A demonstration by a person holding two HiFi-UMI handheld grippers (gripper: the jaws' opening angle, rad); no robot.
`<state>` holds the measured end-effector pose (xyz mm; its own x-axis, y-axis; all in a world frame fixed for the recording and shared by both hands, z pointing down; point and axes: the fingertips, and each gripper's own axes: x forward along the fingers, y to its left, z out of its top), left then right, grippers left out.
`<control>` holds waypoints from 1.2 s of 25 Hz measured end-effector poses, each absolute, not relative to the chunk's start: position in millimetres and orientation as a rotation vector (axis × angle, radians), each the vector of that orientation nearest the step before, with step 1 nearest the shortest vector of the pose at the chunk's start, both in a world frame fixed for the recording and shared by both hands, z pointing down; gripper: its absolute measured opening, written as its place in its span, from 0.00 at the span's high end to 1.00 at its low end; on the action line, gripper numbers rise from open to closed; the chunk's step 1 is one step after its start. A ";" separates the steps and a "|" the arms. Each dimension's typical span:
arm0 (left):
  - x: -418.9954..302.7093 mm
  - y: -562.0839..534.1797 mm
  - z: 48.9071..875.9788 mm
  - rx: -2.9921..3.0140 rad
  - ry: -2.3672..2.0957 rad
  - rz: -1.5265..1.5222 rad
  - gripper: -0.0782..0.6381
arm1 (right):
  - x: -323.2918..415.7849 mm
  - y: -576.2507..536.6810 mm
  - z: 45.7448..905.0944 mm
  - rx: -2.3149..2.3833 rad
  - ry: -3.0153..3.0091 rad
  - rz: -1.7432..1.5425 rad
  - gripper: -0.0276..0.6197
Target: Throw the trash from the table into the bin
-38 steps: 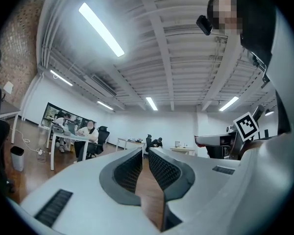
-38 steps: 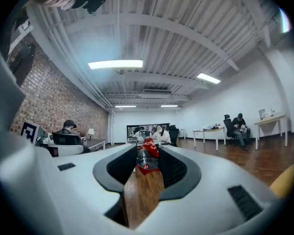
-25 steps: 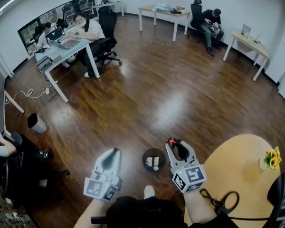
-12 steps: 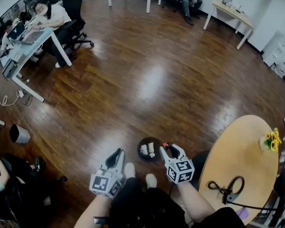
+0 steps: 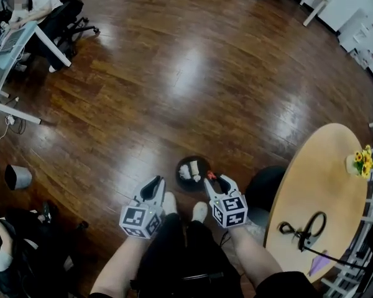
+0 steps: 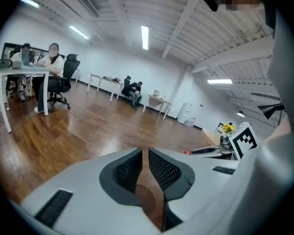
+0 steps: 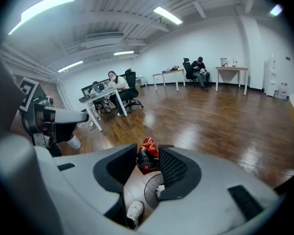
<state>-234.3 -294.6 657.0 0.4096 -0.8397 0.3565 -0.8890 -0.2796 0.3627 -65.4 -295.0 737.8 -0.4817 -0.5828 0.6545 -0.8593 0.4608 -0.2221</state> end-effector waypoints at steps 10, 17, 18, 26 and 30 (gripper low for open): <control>-234.1 -311.6 751.8 1.819 -1.382 0.094 0.84 | -65.8 -295.4 819.2 1.072 -2.076 0.811 0.73; -238.5 -293.4 775.7 1.702 -1.379 0.058 0.84 | -65.7 -287.4 854.7 1.071 -2.012 0.863 0.64; -239.7 -292.9 777.1 1.698 -1.382 0.060 0.84 | -65.3 -288.7 855.1 1.081 -2.015 0.866 0.62; -240.9 -300.4 774.6 1.701 -1.386 0.054 0.84 | -61.5 -296.5 850.6 1.135 -2.015 0.918 0.60; -232.2 -305.9 763.2 1.729 -1.370 0.034 0.84 | -60.1 -301.1 836.4 1.181 -2.044 0.946 0.60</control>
